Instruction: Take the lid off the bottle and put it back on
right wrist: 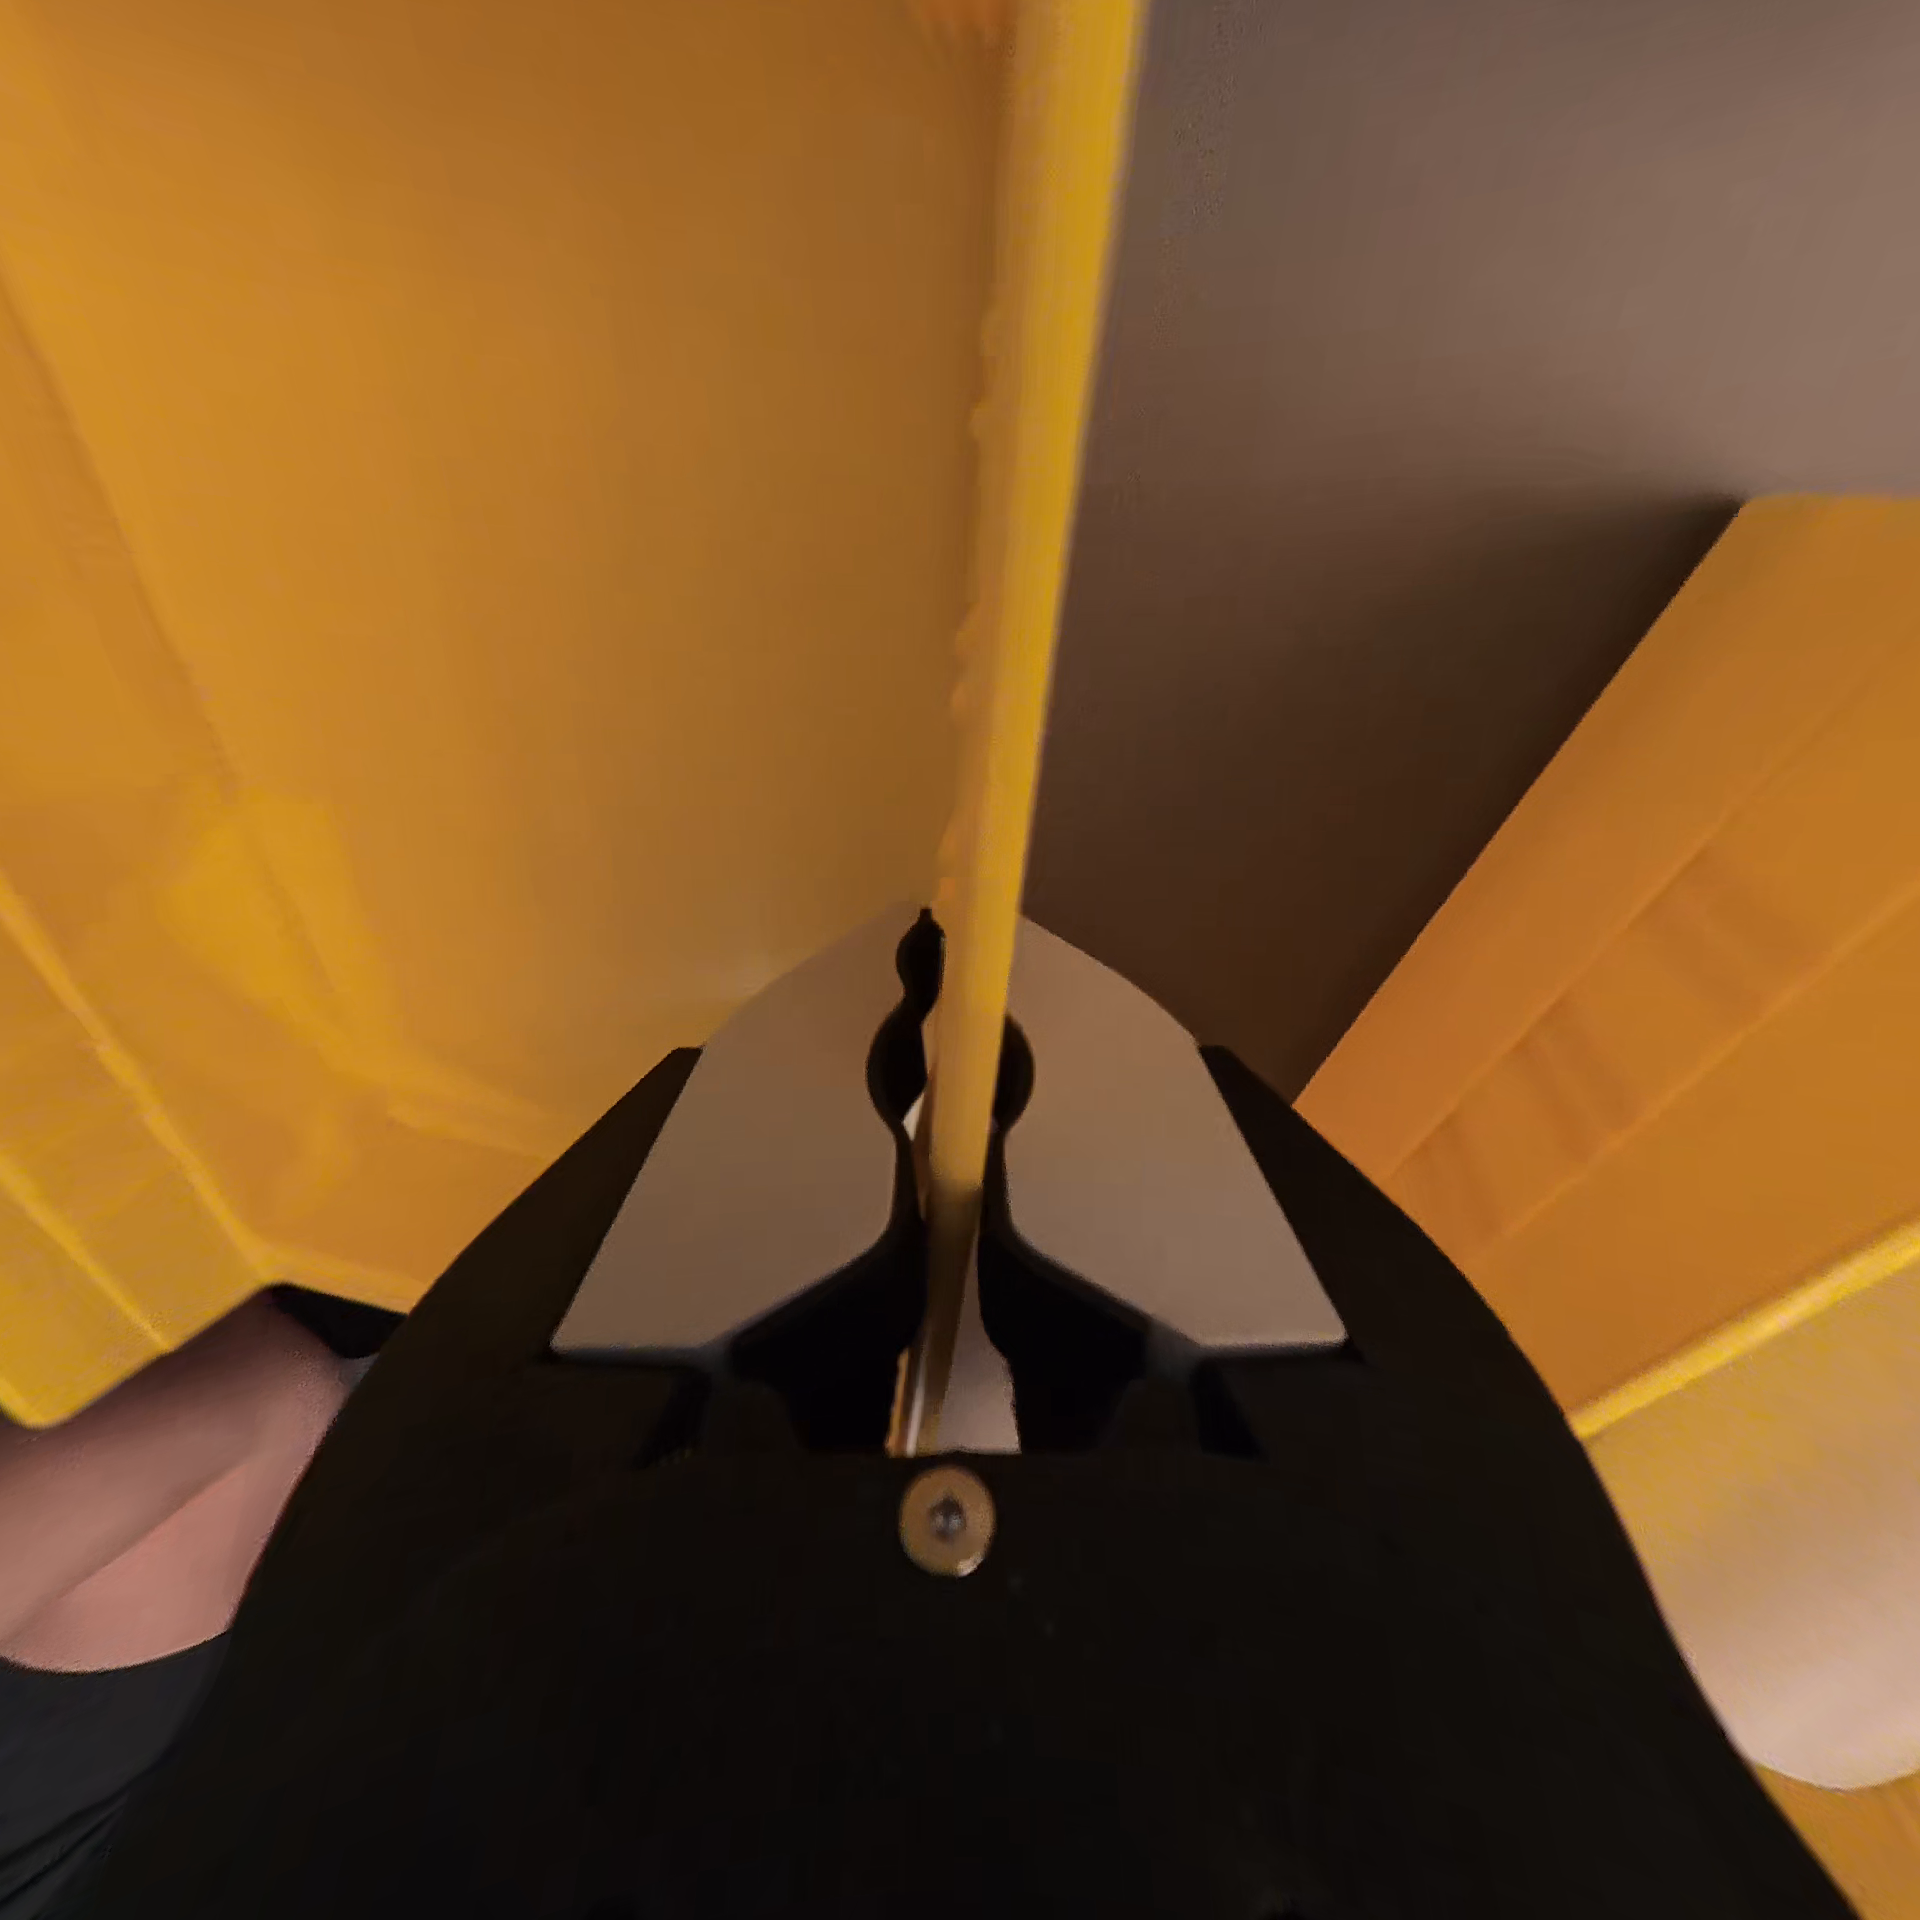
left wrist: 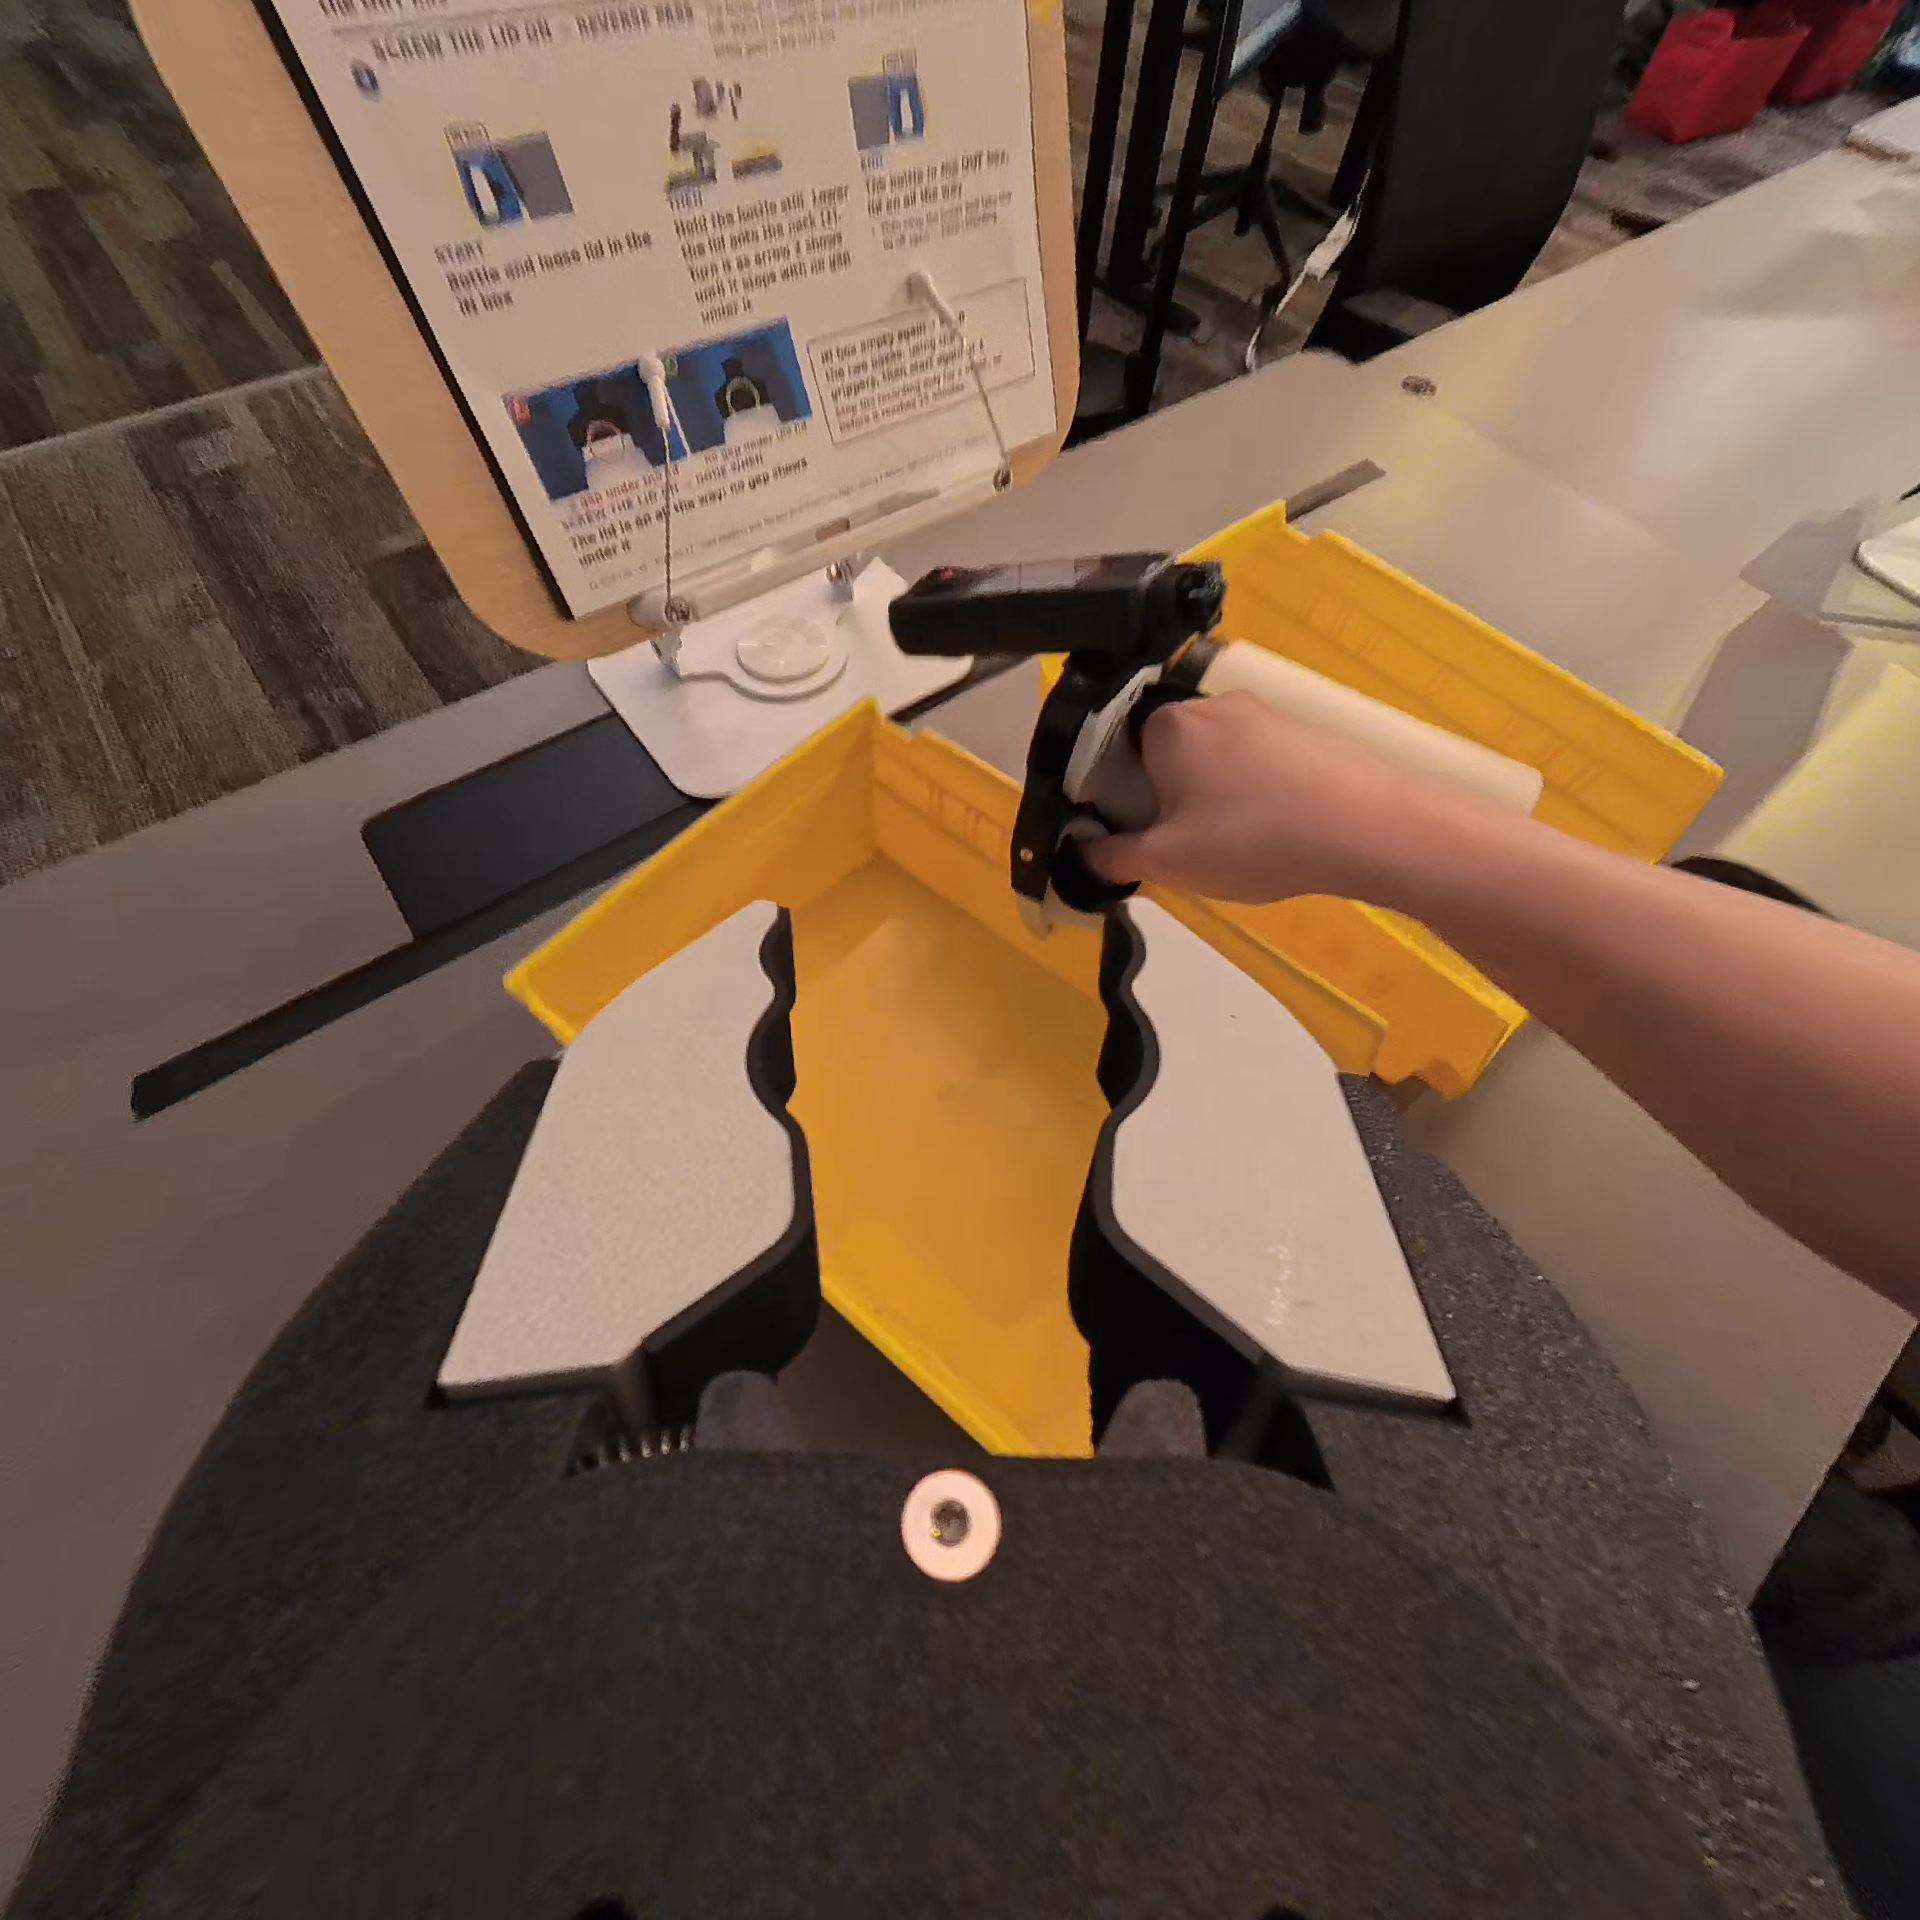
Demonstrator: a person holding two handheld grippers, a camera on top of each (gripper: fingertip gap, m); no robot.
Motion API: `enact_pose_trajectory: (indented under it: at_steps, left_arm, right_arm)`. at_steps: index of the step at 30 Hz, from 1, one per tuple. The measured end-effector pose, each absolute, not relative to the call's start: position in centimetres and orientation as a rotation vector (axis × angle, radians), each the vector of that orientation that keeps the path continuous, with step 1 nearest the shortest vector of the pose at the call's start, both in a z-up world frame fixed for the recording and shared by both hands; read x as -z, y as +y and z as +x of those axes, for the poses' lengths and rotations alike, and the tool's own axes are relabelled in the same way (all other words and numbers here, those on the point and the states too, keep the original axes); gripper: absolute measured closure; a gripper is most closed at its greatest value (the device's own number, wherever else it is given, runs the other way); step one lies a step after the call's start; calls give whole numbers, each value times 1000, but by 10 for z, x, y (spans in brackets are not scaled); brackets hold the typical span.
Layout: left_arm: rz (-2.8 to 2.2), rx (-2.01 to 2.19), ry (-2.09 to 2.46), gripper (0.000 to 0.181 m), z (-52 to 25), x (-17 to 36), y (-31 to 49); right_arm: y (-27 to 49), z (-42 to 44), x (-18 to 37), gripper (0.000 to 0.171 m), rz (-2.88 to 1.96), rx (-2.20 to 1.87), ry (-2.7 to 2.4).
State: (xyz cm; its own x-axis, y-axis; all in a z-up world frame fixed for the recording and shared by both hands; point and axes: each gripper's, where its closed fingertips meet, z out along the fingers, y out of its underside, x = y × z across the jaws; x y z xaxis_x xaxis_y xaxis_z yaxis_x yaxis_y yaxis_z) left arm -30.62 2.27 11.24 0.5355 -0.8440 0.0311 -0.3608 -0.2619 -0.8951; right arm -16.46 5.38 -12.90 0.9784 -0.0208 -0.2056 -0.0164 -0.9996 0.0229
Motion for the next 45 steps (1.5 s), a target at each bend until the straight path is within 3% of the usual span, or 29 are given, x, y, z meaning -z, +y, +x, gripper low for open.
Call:
enact_pose_trajectory:
  at_steps: [6, 12, 24, 29, 34, 39, 45]
  left_arm:
    - [-1675, 729, 802, 107, -325, -155, 24]
    - [-1530, 844, 614, 109, -356, -190, 21]
    - [-1582, 845, 633, 108, -359, -181, 22]
    - [-1796, 793, 799, 118, -326, -129, 35]
    - [-1958, 908, 1008, 134, -254, -73, 33]
    - [-2115, 875, 1226, 118, -195, -3, 14]
    - [-2236, 981, 1469, 127, -138, 57, -37]
  right_arm:
    - [44, -177, 101, 166, 3018, 402, 30]
    - [40, -176, 68, 166, 3044, 373, 104]
    - [10, -110, -2, 166, 3060, 504, 51]
    - [-29, -11, -44, 166, 3163, 540, -109]
    - [-99, 116, -46, 165, 3197, 433, -399]
    - [-176, 227, -14, 165, 3173, 407, -704]
    - [-231, 308, 54, 166, 3095, 361, -872]
